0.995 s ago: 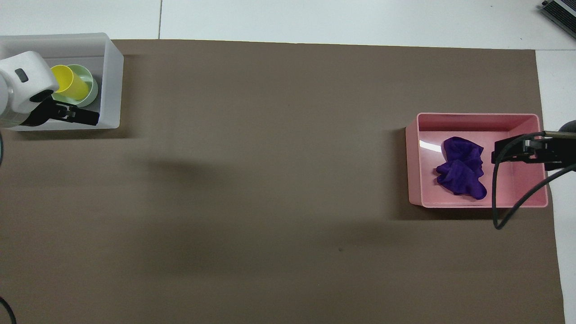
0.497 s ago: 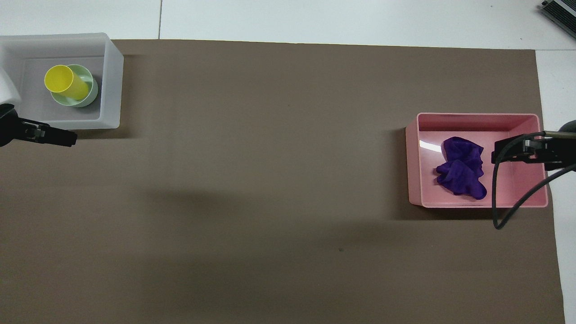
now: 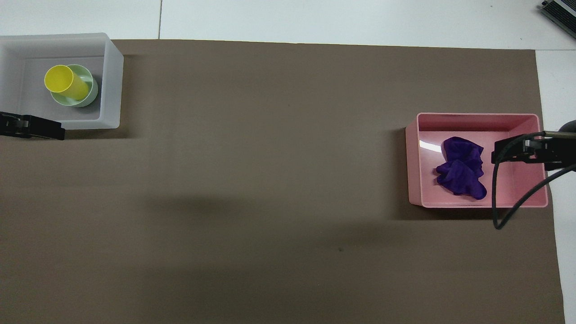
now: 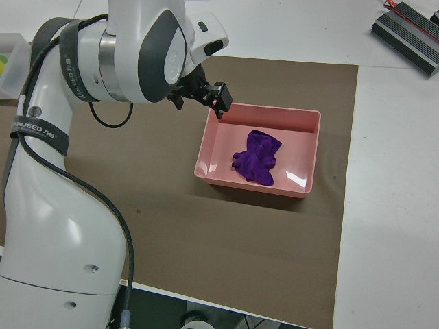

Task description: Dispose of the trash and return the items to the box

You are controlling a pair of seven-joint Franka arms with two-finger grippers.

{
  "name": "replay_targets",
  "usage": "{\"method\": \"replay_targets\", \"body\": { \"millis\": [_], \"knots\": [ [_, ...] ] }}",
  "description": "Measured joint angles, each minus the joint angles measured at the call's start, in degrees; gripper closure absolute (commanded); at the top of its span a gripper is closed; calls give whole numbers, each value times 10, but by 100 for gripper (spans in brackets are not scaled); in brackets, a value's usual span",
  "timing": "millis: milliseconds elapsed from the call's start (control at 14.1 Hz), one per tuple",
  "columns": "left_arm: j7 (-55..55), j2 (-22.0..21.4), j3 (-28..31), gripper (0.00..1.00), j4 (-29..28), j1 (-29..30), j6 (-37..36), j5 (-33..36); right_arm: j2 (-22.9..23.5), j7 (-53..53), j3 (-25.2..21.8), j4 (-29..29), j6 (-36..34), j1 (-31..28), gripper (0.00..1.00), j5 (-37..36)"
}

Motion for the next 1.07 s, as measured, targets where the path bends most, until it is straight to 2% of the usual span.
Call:
{"method": "replay_targets", "body": {
  "millis": [1066],
  "knots": [
    [-9, -2, 1, 0, -10, -6, -7, 2, 0, 0, 0, 0, 0, 0, 0, 0]
  ]
}}
